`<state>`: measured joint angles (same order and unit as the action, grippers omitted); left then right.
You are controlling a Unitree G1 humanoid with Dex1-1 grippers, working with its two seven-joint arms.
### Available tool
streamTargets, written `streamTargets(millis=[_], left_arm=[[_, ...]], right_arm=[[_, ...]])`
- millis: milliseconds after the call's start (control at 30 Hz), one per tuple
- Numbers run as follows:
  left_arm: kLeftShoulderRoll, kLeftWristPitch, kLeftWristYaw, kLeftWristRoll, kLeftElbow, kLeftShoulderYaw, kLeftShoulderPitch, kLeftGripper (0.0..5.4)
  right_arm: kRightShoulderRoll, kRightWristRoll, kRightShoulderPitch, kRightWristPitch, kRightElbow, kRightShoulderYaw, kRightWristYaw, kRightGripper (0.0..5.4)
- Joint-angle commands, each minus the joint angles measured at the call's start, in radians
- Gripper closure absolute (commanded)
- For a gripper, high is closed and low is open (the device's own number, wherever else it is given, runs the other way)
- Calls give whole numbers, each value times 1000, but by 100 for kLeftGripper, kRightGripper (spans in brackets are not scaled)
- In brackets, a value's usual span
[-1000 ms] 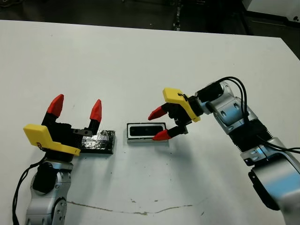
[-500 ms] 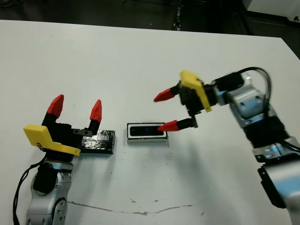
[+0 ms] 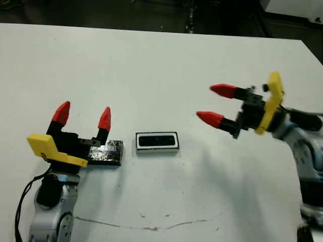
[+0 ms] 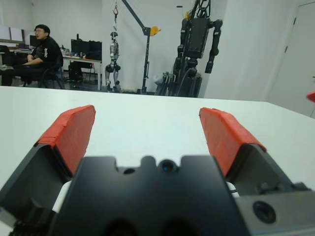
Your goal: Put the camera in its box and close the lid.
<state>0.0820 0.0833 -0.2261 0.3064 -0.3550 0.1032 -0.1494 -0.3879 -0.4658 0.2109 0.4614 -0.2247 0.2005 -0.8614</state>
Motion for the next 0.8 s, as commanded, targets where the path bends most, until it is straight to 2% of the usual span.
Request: streamTargets(millis=[33,167,300,567,800], left_arm=[[8,-5,-4,-3,7,1,-3,0],[10,-6,-8,1,11,1,1,0],[8,-9,-4,-3,6,-1,-1,0],[8,-5,-9,2,12,1,-2,0],[6,-3,-10,4,14,1,-1,0]], right_arm=[[34,-14,-114,-30,-80,37,98,80],[92,-18,-216,-72,-141,37,197,142],[146,17,-286,-126,-196,7,292,210],[227,68,-349,-239,-194,-56,403,338],[279,67,-361,-262,-192,-79,486,449]])
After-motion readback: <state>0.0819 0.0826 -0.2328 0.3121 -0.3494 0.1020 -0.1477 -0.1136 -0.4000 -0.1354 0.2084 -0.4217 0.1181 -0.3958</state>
